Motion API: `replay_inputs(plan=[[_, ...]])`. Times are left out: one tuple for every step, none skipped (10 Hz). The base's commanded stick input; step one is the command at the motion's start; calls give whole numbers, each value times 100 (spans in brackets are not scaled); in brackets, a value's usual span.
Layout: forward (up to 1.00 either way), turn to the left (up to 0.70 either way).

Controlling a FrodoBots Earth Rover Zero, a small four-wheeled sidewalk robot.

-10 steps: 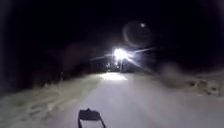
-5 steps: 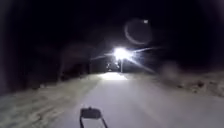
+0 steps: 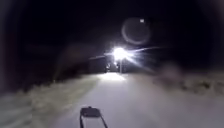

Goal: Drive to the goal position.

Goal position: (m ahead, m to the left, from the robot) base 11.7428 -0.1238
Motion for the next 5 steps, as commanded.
replay_inputs(plan=[[100,1],[100,0],[100,0],[100,4],[100,12]])
